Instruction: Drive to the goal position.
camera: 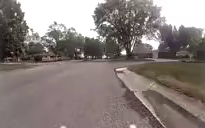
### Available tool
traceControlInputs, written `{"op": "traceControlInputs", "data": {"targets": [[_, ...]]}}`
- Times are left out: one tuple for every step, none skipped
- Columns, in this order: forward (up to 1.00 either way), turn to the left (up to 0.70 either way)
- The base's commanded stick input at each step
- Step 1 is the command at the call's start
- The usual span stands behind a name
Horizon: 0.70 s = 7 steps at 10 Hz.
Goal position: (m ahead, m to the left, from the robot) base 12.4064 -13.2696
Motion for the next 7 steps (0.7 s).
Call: {"op": "traceControlInputs", "data": {"targets": [[0.50,0.00],[0.50,0.00],[0.50,0.00],[0.50,0.00],[0.50,0.00],[0.50,0.00],[0.50,0.00]]}}
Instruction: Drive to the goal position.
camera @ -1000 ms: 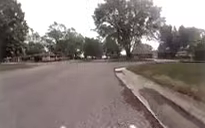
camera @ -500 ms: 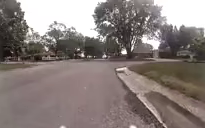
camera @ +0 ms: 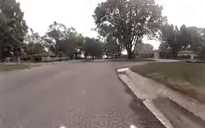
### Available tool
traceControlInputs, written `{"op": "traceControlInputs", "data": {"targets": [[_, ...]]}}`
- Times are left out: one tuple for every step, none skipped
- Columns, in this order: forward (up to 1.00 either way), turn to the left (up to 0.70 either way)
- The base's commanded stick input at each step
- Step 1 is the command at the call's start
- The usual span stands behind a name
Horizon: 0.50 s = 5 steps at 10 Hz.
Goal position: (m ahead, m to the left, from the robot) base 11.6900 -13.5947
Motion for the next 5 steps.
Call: {"op": "traceControlInputs", "data": {"targets": [[0.50,0.00],[0.50,0.00],[0.50,0.00],[0.50,0.00],[0.50,0.00]]}}
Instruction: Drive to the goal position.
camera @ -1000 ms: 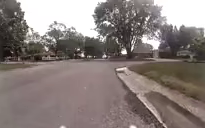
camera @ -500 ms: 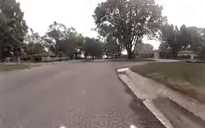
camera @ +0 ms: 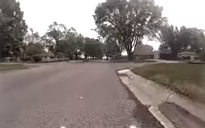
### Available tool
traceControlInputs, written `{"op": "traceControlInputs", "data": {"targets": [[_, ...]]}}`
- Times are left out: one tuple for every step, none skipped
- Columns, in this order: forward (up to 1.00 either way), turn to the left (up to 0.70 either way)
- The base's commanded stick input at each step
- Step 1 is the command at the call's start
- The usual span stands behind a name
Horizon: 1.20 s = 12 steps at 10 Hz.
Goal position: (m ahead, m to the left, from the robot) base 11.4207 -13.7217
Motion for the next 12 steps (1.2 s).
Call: {"op": "traceControlInputs", "data": {"targets": [[0.50,0.00],[0.50,0.00],[0.50,0.00],[0.50,0.00],[0.50,0.00],[0.50,0.00],[0.50,0.00],[0.50,0.00],[0.50,0.00],[0.50,0.00],[0.50,0.00],[0.50,0.00]]}}
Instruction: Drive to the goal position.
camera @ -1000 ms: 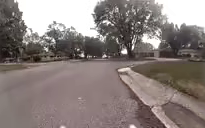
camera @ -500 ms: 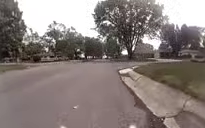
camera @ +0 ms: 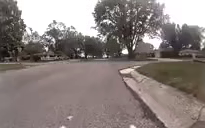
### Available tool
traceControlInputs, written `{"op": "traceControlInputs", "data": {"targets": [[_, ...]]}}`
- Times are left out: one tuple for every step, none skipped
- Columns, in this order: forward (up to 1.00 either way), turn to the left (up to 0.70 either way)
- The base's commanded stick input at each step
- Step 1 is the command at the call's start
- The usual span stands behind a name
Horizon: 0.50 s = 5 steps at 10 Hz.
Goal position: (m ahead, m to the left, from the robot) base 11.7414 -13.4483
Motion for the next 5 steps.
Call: {"op": "traceControlInputs", "data": {"targets": [[0.50,0.00],[0.50,-0.34],[0.50,-0.05],[0.50,0.00],[0.50,0.00]]}}
